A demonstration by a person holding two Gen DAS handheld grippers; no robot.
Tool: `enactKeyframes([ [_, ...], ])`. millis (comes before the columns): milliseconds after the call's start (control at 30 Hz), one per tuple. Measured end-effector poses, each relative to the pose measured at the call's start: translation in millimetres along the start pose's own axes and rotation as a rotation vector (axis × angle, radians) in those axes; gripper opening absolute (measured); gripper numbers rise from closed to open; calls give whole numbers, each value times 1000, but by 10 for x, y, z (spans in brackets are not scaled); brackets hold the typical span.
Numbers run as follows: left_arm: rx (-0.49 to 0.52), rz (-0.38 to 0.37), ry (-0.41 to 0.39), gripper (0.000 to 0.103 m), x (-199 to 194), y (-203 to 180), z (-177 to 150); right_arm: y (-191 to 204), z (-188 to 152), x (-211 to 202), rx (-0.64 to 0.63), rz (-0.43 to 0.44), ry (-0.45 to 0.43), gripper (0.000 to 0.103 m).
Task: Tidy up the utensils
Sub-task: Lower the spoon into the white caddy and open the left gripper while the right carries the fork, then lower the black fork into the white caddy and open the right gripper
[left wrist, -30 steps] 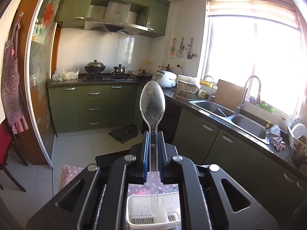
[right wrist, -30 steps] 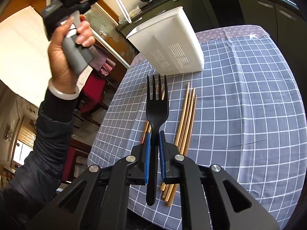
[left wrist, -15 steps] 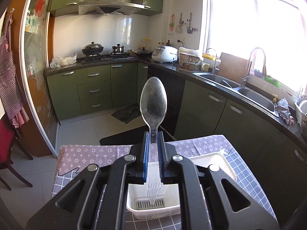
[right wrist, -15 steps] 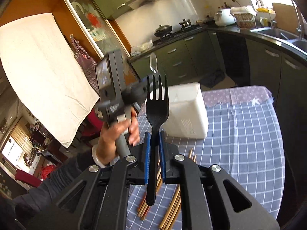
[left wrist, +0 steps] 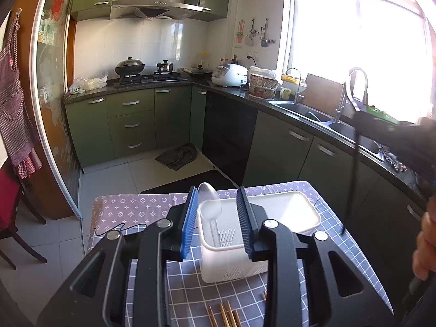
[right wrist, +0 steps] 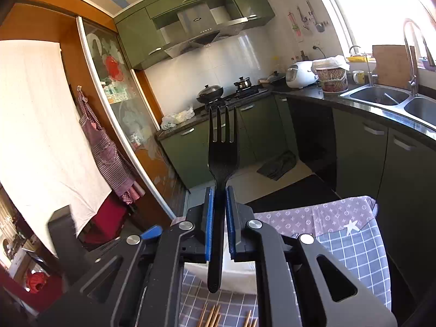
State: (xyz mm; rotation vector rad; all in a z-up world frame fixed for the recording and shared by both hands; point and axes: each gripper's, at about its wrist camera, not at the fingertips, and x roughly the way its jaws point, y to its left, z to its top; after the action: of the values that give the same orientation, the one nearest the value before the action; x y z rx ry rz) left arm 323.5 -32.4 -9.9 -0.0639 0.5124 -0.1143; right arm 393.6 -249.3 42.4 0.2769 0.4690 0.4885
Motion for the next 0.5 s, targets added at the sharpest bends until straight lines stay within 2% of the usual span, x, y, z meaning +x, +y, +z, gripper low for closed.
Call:
enactKeyframes([
  [200,3,-6,35,30,-216,71,-95,-15,-79,554,-75,-131,-17,10],
  [333,16,-7,78,30,-254,70,-191,-72,-294,724,-96,-141,20,10],
  [500,10,-20,143,30,-272,23,-302,-34,-518,730,-135,-151,41,11],
])
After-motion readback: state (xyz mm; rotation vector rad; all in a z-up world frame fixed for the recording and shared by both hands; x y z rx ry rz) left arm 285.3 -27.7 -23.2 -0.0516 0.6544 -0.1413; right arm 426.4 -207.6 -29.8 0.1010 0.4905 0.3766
